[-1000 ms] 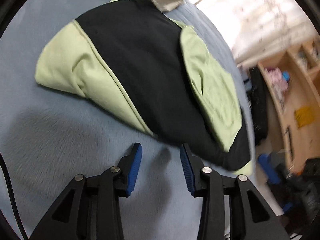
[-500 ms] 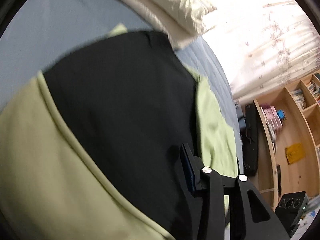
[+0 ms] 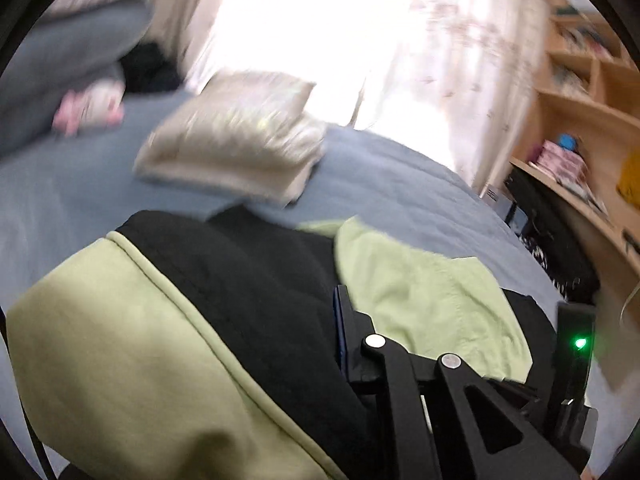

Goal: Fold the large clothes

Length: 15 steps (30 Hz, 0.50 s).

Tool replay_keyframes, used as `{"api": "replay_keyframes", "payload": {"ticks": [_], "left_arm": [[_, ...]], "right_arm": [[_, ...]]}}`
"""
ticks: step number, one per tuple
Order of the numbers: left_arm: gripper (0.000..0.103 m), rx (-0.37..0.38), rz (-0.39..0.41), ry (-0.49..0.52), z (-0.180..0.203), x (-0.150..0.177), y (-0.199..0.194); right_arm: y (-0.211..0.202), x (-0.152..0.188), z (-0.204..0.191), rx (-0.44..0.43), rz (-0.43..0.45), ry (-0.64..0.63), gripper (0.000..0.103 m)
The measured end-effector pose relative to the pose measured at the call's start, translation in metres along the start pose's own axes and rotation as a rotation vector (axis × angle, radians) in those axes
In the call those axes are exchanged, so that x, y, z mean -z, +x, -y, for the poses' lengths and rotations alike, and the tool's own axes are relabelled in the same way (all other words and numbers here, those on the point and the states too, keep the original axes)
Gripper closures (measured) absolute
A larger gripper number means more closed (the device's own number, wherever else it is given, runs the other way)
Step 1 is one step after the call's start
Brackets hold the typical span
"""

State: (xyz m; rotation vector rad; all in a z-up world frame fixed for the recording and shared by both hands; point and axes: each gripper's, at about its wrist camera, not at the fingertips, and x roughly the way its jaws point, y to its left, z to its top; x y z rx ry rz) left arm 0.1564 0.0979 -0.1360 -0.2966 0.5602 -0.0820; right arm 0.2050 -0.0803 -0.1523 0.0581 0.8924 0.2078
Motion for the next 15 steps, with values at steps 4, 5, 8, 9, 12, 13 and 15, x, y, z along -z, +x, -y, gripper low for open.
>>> {"api": "replay_keyframes", "payload": {"ticks": [4, 5, 8, 9, 12, 13, 15], "left_arm": [[0.095, 0.004, 0.046, 0.112, 0.035, -0.016, -0.015], [0.095, 0.007, 0.053, 0.144, 0.046, -0.020, -0.017], [0.095, 0.009, 0.065, 0.235, 0.081, -0.026, -0.022], [0.095, 0.014, 0.068, 0.268, 0.094, -0.028, -0.023], [0.095, 0.036, 0.070, 0.381, 0.134, -0.028, -0.029], [0.095, 0.039, 0.070, 0.403, 0.145, -0.027, -0.031], [0.095, 0.064, 0.050, 0.484, 0.181, -0.018, -0.027]], "right_arm": [[-0.011, 0.006, 0.017, -0.091, -0.009, 0.092, 0.083], [-0.013, 0.008, 0.022, -0.123, -0.014, 0.120, 0.083], [-0.022, 0.015, 0.033, -0.199, -0.028, 0.186, 0.083], [-0.028, 0.018, 0.038, -0.231, -0.032, 0.213, 0.083], [-0.049, 0.025, 0.062, -0.312, -0.032, 0.320, 0.083], [-0.061, 0.029, 0.076, -0.312, -0.016, 0.364, 0.083], [-0.095, 0.036, 0.111, -0.239, 0.068, 0.437, 0.083]]}}
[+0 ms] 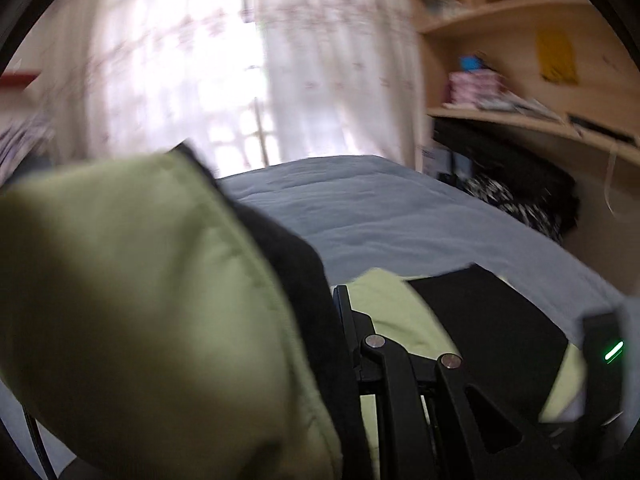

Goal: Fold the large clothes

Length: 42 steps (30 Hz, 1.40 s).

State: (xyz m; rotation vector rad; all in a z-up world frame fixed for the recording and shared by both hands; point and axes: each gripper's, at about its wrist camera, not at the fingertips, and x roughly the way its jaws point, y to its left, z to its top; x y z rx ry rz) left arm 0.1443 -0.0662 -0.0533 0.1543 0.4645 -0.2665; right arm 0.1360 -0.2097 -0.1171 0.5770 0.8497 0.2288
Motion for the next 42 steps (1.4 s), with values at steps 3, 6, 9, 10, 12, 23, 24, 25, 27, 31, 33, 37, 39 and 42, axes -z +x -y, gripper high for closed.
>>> {"api": "replay_keyframes", "payload": {"ticks": [3, 6, 9, 10, 12, 23, 24, 25, 27, 31, 33, 37, 39, 42], "left_arm": [[0.095, 0.052, -0.025, 0.120, 0.058, -0.002, 0.006], [0.095, 0.109, -0.052, 0.243, 0.111, 0.010, 0.014], [0.094, 0.166, -0.128, 0.415, 0.166, 0.046, 0.033], [0.093, 0.175, -0.169, 0.448, 0.177, 0.058, 0.040], [0.091, 0.181, -0.233, 0.474, 0.188, 0.073, 0.051], [0.023, 0.318, -0.281, 0.374, 0.175, 0.061, 0.017], [0.023, 0.343, -0.278, 0.362, 0.169, 0.060, 0.007], [0.023, 0.350, -0.279, 0.352, 0.164, 0.060, 0.001], [0.023, 0.343, -0.271, 0.325, 0.154, 0.059, -0.013], [0.023, 0.311, -0.264, 0.235, 0.121, 0.056, -0.031], [0.023, 0.274, -0.264, 0.176, 0.100, 0.055, -0.031], [0.023, 0.226, -0.335, -0.006, 0.050, 0.062, -0.006], [0.023, 0.218, -0.383, -0.098, 0.029, 0.070, 0.005], [0.028, 0.222, -0.437, -0.181, 0.010, 0.082, 0.023]], "right_arm": [[-0.059, -0.016, 0.037, 0.140, 0.177, 0.066, 0.083], [-0.112, -0.025, 0.075, 0.267, 0.328, 0.150, 0.083], [-0.144, -0.024, 0.107, 0.348, 0.384, 0.236, 0.083], [-0.150, -0.022, 0.116, 0.352, 0.383, 0.258, 0.083], [-0.156, -0.015, 0.135, 0.345, 0.363, 0.307, 0.083], [-0.141, -0.012, 0.140, 0.227, 0.264, 0.322, 0.079], [-0.141, -0.014, 0.137, 0.215, 0.262, 0.317, 0.076], [-0.142, -0.015, 0.133, 0.199, 0.261, 0.308, 0.076], [-0.141, -0.019, 0.126, 0.180, 0.256, 0.300, 0.075], [-0.137, -0.029, 0.119, 0.095, 0.220, 0.328, 0.075], [-0.131, -0.038, 0.117, 0.037, 0.174, 0.347, 0.075], [-0.113, -0.052, 0.117, 0.022, 0.074, 0.353, 0.067], [-0.101, -0.058, 0.120, 0.046, 0.014, 0.346, 0.066], [-0.082, -0.063, 0.127, 0.050, -0.060, 0.350, 0.066]]}}
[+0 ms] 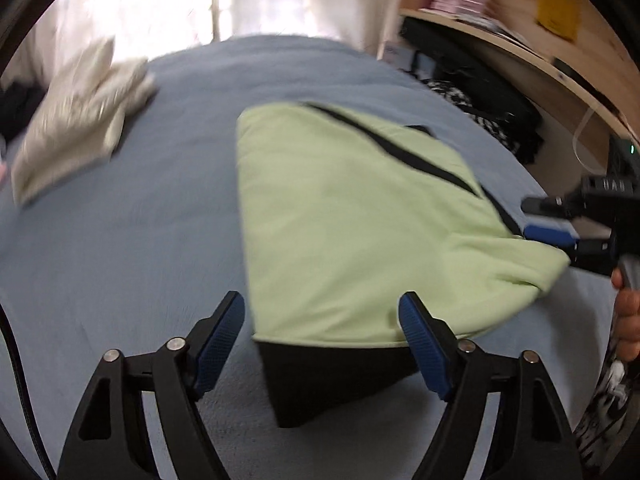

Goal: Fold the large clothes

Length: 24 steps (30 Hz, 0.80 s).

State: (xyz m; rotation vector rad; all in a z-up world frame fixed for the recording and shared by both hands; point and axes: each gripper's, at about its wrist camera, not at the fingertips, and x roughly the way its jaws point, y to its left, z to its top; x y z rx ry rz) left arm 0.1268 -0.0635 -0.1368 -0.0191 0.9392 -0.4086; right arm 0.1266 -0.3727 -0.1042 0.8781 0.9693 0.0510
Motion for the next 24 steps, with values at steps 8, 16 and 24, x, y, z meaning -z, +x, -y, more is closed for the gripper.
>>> {"api": "replay_keyframes", "payload": {"ticks": [8, 16, 24], "left_arm": [[0.029, 0.066, -0.068, -0.093, -0.020, 0.011, 0.033], [0.030, 0.066, -0.072, -0.086, -0.016, 0.007, 0.036], [0.034, 0.075, -0.045, -0.044, 0.007, 0.003, 0.026]], "right_arm": [[0.049, -0.014, 0.004, 0.016, -0.119, -0.014, 0.066], [0.064, -0.019, -0.011, 0.000, -0.080, -0.158, 0.096], [-0.009, -0.012, -0.063, 0.060, 0.150, -0.484, 0.098]]}}
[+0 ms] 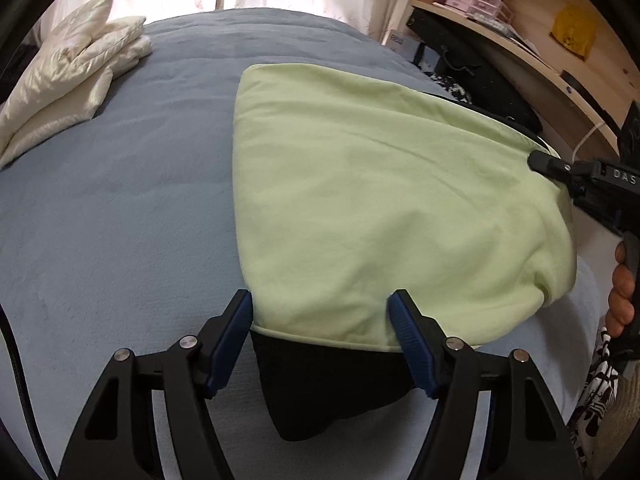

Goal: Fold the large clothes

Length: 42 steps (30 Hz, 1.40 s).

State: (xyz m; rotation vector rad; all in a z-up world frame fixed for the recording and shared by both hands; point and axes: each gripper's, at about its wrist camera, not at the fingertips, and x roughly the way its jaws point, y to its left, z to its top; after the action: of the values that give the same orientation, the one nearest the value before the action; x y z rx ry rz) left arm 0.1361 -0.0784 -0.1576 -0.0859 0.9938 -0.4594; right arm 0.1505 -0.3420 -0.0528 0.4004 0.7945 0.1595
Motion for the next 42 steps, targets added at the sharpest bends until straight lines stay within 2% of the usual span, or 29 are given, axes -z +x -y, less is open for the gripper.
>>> {"api": "replay_keyframes", "payload": {"ticks": [2, 6, 10, 16, 20, 24, 29, 32, 34, 35, 36, 38, 40, 42], "left_arm": [[0.034, -0.032, 0.007, 0.042, 0.011, 0.002, 0.002], [0.033, -0.105, 0.016, 0.130, 0.029, 0.012, 0.011], [0.031, -0.139, 0.016, 0.177, 0.036, 0.013, 0.016], [0.028, -0.103, 0.005, 0.133, 0.026, 0.008, 0.014], [0.027, -0.053, -0.019, 0.104, 0.018, -0.003, 0.012], [0.027, 0.011, 0.002, 0.029, 0.000, -0.024, 0.009], [0.027, 0.004, 0.015, -0.048, -0.023, -0.056, 0.018], [0.027, -0.023, -0.002, -0.069, -0.032, -0.068, 0.035], [0.030, -0.005, -0.018, -0.096, -0.038, -0.071, 0.045], [0.031, 0.010, -0.025, -0.117, -0.040, -0.071, 0.050], [0.035, 0.027, -0.033, -0.134, -0.040, -0.072, 0.053], [0.037, 0.033, -0.030, -0.138, -0.037, -0.073, 0.056], [0.037, 0.019, -0.015, -0.114, -0.030, -0.072, 0.057], [0.037, -0.011, 0.000, -0.082, -0.022, -0.070, 0.061]], "right_arm": [[0.004, 0.001, 0.002, 0.056, 0.002, -0.029, 0.098], [0.037, 0.014, 0.028, 0.132, -0.056, 0.011, 0.098], [0.066, 0.033, 0.057, 0.124, -0.101, 0.108, 0.098], [0.063, 0.019, 0.063, 0.056, -0.147, 0.165, 0.093], [0.065, 0.006, 0.074, -0.009, -0.160, 0.243, 0.075], [0.081, -0.010, 0.073, -0.032, -0.171, 0.271, 0.070], [0.104, -0.030, 0.074, -0.042, -0.205, 0.274, 0.070], [0.114, -0.038, 0.079, -0.053, -0.218, 0.284, 0.070], [0.117, -0.041, 0.079, -0.044, -0.218, 0.255, 0.071], [0.118, -0.042, 0.075, -0.023, -0.217, 0.218, 0.076], [0.117, -0.043, 0.071, 0.005, -0.213, 0.176, 0.085], [0.108, -0.045, 0.057, 0.050, -0.179, 0.080, 0.090], [0.088, -0.047, 0.050, 0.073, -0.095, 0.022, 0.091], [0.086, -0.042, 0.051, 0.108, -0.066, -0.010, 0.092]]}}
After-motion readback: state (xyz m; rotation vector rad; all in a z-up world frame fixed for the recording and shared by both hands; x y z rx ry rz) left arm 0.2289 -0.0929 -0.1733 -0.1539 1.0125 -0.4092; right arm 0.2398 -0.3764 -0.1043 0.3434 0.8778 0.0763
